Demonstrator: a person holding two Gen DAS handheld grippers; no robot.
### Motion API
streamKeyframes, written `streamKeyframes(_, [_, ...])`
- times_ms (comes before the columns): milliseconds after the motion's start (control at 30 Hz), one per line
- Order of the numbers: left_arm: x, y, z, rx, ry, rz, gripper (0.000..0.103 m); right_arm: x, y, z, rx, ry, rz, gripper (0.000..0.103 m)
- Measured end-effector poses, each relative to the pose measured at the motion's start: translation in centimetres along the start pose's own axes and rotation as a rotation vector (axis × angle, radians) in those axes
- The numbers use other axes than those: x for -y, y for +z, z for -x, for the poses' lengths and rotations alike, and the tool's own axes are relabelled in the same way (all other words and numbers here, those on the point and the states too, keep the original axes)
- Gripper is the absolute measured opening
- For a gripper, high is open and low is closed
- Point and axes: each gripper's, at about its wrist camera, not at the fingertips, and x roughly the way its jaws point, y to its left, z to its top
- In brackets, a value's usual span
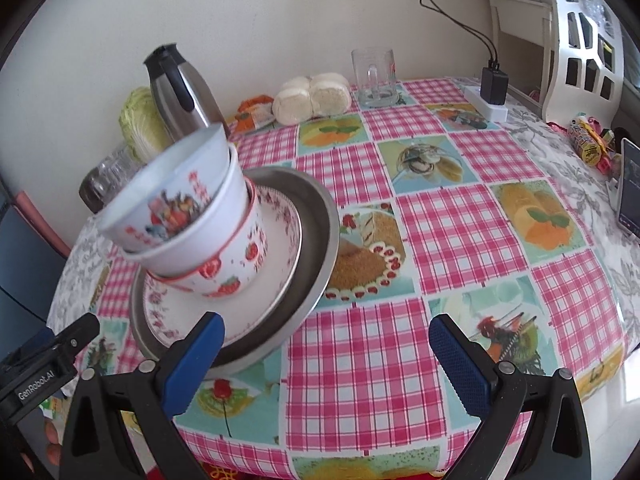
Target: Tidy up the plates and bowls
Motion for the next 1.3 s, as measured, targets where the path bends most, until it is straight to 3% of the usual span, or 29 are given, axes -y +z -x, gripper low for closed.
streamKeyframes(533, [-0.1,-1.3,-2.7,-0.092,-0.023,-0.043,0.103,-0.2,-1.6,-1.9,-0.070,-0.040,0.030,0.103])
streamKeyframes(1300, [-0.2,-1.0,-2.8,-0.099,-0.045,-0.040,0.103,0.2,-1.5,-2.3,-0.085,-0.046,0.017,0.103])
